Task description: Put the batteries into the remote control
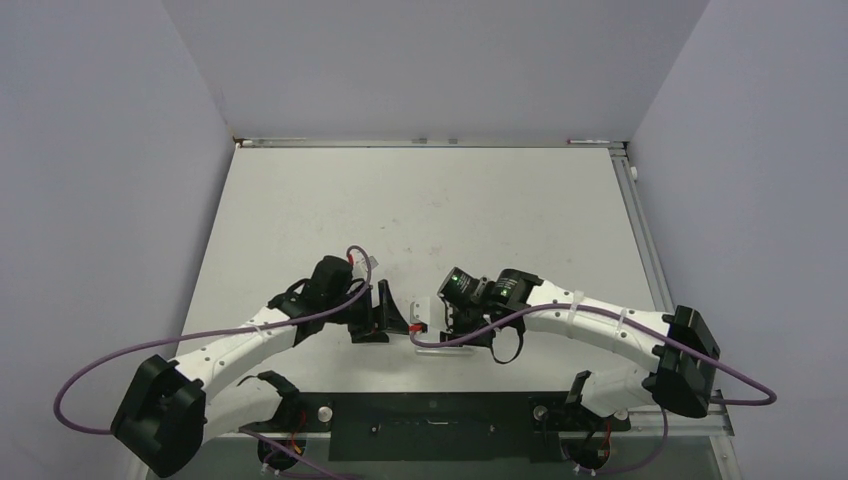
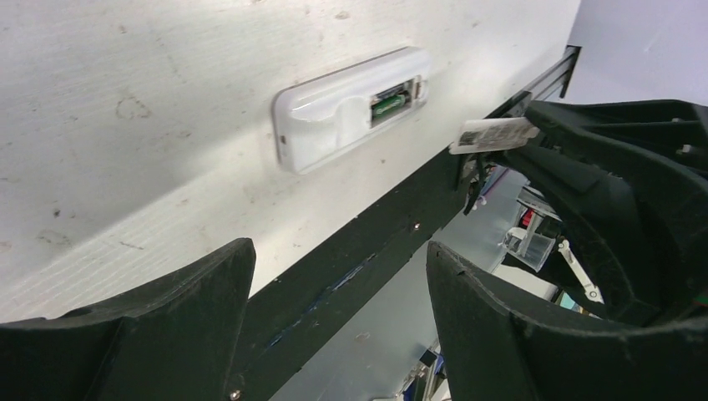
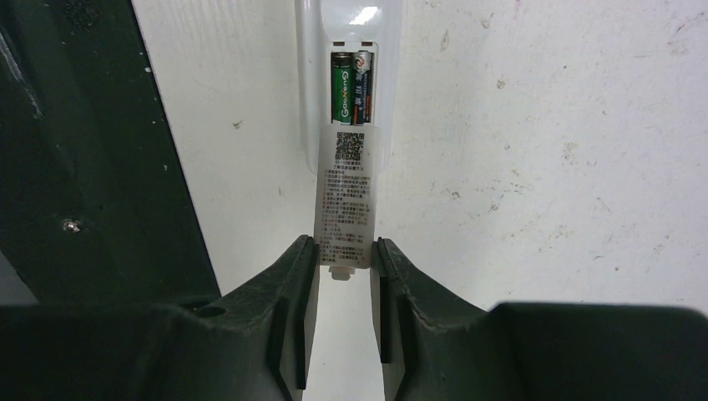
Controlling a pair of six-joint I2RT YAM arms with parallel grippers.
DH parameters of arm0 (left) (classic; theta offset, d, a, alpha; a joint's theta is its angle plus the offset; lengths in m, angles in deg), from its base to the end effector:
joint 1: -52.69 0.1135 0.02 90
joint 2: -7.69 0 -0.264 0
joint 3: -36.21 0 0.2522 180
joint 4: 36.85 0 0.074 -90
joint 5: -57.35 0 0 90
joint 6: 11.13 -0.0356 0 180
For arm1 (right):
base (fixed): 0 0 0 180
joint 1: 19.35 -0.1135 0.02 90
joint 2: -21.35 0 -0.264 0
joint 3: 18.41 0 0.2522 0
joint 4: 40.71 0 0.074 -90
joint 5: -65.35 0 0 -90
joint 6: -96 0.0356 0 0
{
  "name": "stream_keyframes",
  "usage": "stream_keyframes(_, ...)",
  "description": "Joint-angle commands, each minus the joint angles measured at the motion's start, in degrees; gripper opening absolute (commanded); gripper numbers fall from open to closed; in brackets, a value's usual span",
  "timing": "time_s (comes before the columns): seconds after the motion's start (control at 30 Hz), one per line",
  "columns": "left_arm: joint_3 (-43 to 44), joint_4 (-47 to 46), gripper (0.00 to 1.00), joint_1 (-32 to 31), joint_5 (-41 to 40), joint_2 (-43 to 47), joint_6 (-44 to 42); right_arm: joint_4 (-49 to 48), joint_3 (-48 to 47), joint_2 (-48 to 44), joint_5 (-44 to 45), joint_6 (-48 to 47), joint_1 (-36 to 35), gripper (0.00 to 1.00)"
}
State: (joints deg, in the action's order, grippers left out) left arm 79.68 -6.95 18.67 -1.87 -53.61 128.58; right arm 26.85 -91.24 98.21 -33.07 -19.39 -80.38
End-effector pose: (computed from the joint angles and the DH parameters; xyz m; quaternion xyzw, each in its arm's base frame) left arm 0.1586 -0.1290 0.1905 -0.0280 0.9039 -0.4164 0.0937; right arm 0.1146 0.2178 0.2492 -0.6826 0.7095 0.1178 0.1297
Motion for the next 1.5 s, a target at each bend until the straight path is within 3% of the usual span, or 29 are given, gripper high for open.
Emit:
stream_keyframes(0.0,-0.72,-4.1,0.72,0.1,-0.71,-2.09,-1.02,-1.2,0.18,1.13,-1.06,-4.14,1.22,0.08)
stream_keyframes(0.4,-1.82,-10.14,0.71,-1.77,-0.5,-9.78,0.56,-3.82,0.03,5.34,-3.81,-6.51,1.93,0.08)
stream_keyframes(0.77,-0.99,-13.52,0.61,-3.48,-0.24,-15.56,0.61,-5.49,-0.64,8.9,-5.61,-6.65,2.28,0.09)
stream_keyframes(1.47,-1.67,-15.29,0.57,-3.93,0.42,-19.88,-0.15,-6.08,-2.37,11.18,-6.84,-6.53,3.66,0.08)
